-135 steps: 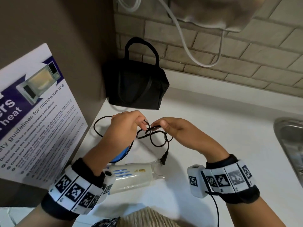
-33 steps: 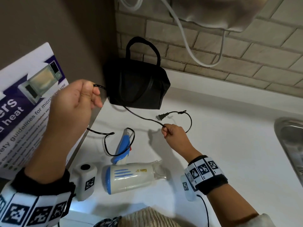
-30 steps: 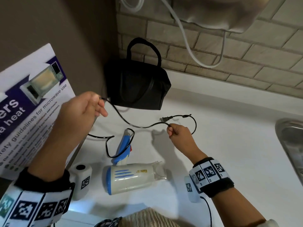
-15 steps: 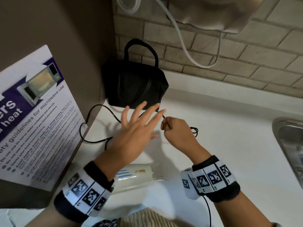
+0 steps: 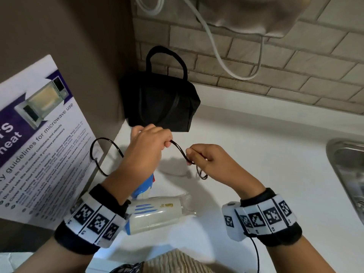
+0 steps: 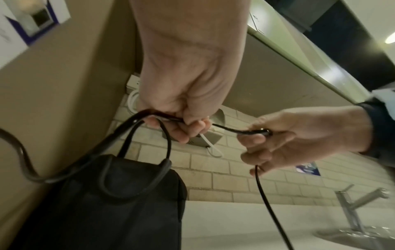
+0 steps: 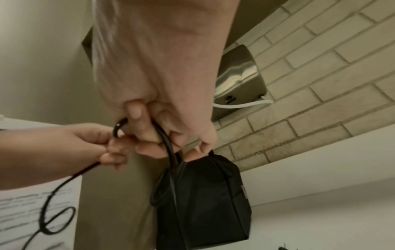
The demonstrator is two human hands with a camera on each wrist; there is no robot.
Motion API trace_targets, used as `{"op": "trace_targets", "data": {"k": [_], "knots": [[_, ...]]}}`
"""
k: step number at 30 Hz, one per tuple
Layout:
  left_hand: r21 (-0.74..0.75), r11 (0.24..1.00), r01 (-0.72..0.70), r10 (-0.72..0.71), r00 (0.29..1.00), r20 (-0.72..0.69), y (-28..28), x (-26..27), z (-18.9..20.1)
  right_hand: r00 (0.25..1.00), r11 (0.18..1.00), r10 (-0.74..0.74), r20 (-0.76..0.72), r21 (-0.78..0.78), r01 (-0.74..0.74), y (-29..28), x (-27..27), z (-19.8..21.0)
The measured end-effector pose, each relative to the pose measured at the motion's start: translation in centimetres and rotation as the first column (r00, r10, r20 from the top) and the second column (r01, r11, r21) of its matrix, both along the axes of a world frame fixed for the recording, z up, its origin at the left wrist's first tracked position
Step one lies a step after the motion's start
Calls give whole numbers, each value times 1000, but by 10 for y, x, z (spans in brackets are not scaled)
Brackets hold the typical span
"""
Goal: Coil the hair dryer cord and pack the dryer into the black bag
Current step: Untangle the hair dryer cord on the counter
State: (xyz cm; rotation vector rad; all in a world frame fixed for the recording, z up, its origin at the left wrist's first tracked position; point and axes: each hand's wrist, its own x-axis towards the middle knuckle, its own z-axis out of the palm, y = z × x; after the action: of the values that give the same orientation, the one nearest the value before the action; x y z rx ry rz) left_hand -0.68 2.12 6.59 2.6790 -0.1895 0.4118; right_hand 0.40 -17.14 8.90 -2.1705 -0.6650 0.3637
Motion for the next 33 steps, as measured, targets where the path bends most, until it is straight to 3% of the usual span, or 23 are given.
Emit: {"op": "trace_targets", "data": {"k": [5, 8, 14, 17, 21, 25, 29, 33], "knots": [[-264, 964, -41, 52, 998, 34, 13, -5, 15, 1000, 1000, -15, -17, 6, 15, -9, 6, -10], [-374, 921, -109, 101, 994, -41, 15, -8, 27, 1000, 1000, -30, 7, -8, 30, -10, 9, -17], [-379, 922, -76, 73, 997, -20, 11, -18, 34, 997, 998, -63, -48, 9, 63, -3, 11, -16], [-371, 926, -64, 37, 996, -79, -3, -21, 34, 996, 998, -51, -75, 34, 53, 6, 8, -1], [-270, 961, -54, 26, 994, -109, -10, -25, 31, 995, 997, 52, 91, -66, -46, 23, 4, 6], [-363, 930, -65, 23, 992, -121, -8, -29, 35, 977, 986, 79, 198, -161, -47, 25, 4, -6], [-489, 858, -158, 59, 975, -212, -1, -33, 36, 982, 986, 114, 150, -138, -93, 14, 3, -24], [-577, 796, -183, 100, 980, -172, 7, -36, 42, 977, 983, 102, 187, -170, -70, 6, 5, -42]]}}
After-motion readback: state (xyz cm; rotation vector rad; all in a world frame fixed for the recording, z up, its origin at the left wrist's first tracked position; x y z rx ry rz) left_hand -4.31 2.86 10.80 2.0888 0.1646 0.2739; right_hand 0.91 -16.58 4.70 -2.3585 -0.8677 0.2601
